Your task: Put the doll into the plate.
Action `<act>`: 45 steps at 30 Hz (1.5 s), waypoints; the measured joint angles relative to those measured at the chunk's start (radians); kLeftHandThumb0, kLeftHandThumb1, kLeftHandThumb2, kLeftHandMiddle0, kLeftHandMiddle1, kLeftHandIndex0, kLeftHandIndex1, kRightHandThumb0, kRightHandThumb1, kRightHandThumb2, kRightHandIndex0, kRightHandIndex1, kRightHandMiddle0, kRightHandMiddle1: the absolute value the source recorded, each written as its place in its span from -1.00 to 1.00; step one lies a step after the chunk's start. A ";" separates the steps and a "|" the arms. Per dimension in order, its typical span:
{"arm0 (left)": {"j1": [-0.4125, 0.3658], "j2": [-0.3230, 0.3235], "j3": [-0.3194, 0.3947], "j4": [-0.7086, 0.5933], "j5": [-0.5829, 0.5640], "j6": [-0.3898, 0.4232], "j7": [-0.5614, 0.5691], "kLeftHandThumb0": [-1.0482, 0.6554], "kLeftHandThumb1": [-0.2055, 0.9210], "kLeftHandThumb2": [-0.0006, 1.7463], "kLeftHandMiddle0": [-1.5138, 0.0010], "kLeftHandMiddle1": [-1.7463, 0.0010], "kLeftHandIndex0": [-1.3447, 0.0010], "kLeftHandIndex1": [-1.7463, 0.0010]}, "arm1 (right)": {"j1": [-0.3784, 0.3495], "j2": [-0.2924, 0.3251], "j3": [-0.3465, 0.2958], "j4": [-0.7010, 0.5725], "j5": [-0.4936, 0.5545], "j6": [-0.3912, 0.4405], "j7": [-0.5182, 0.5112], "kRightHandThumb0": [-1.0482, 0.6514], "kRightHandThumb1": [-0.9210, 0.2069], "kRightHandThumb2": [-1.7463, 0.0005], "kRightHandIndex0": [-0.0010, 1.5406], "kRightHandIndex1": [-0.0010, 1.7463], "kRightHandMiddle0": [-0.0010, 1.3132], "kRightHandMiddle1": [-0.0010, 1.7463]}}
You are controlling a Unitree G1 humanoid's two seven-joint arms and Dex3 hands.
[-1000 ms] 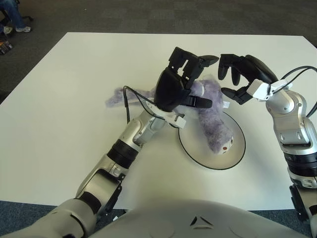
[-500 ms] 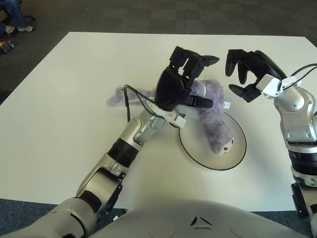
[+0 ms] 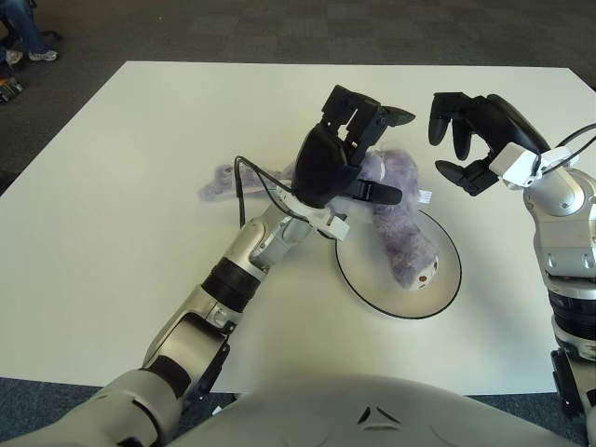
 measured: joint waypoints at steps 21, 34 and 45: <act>0.166 0.161 0.148 -0.413 -0.151 0.206 -0.455 -0.50 0.44 -0.09 1.00 -0.73 1.00 -0.30 | 0.000 0.001 0.030 -0.059 -0.070 0.172 0.023 0.23 0.29 -0.66 -0.23 1.00 -0.13 0.99; 0.166 0.217 0.206 -0.519 -0.187 0.293 -0.645 -0.65 0.45 -0.21 1.00 -0.40 1.00 0.01 | 0.000 0.002 0.046 -0.067 -0.099 0.216 0.023 0.23 0.18 -0.59 -0.29 1.00 -0.19 1.00; 0.134 0.335 0.245 -0.573 -0.185 0.400 -0.879 -0.76 0.72 -0.42 1.00 0.12 1.00 0.52 | 0.000 0.004 0.051 -0.064 -0.101 0.211 0.022 0.23 0.15 -0.57 -0.31 1.00 -0.22 1.00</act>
